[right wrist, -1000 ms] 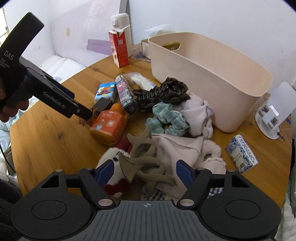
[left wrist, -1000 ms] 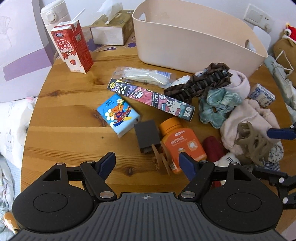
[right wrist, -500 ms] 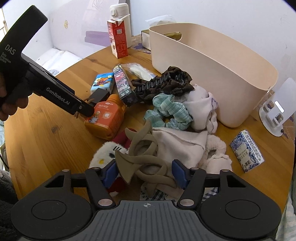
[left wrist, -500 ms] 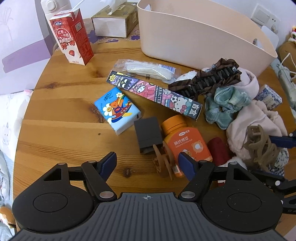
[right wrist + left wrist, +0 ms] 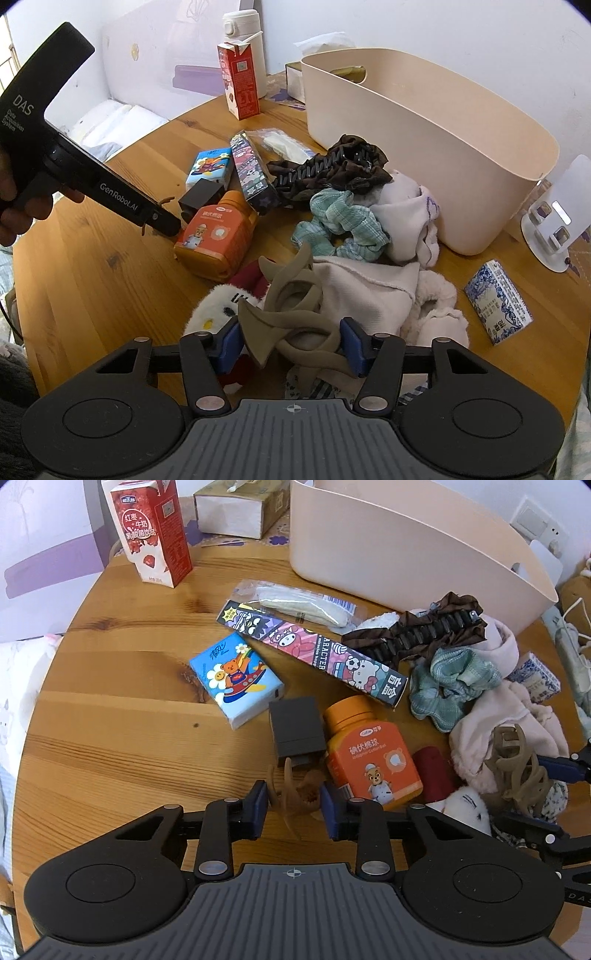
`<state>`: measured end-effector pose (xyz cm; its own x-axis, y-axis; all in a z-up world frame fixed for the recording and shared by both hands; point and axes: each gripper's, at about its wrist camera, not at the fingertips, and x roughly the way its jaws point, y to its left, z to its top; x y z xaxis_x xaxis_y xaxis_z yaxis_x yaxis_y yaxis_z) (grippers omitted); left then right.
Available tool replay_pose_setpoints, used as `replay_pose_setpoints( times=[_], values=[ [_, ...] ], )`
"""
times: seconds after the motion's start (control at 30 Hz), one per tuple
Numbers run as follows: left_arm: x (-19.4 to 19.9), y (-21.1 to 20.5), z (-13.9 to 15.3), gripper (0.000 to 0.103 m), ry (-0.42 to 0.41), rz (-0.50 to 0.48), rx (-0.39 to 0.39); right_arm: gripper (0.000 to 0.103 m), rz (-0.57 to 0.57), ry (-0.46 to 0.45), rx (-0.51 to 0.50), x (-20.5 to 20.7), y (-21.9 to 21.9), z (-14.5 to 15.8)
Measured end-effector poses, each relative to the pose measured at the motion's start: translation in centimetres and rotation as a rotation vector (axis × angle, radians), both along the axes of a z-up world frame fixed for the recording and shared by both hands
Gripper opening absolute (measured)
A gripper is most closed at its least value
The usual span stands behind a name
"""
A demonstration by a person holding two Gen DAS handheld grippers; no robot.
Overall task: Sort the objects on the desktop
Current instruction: 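Grasp the small brown clip with the left tool while the right tool grasps the tan claw clip, then carry both clips over the beige basket and open both tools to release them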
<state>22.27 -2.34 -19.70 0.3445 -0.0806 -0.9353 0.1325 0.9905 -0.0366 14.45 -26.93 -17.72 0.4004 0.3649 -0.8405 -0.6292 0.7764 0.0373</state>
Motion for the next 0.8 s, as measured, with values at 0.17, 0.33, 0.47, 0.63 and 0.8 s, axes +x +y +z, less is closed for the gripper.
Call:
replay_pose_setpoints(
  times=[0.17, 0.33, 0.47, 0.63, 0.8],
  values=[
    [-0.2, -0.2, 0.3, 0.021, -0.013, -0.012, -0.03, 0.053, -0.006, -0.01, 0.007, -0.1, -0.3, 0.3],
    [-0.6, -0.3, 0.6, 0.019, -0.021, -0.031, -0.053, 0.053, -0.022, -0.022, 0.023, -0.1, -0.8, 0.9],
    [-1.1, -0.1, 1.2, 0.019, -0.029, -0.042, -0.071, 0.053, -0.034, -0.035, 0.042, -0.1, -1.4, 1.9],
    [-1.4, 0.2, 2.6, 0.019, -0.056, -0.061, -0.081, 0.053, -0.044, -0.062, 0.051, -0.1, -1.9, 3.1],
    [-1.4, 0.1, 4.5, 0.019, -0.1, -0.098, -0.088, 0.053, -0.057, -0.097, 0.054, 0.2, -2.5, 4.2]
  ],
)
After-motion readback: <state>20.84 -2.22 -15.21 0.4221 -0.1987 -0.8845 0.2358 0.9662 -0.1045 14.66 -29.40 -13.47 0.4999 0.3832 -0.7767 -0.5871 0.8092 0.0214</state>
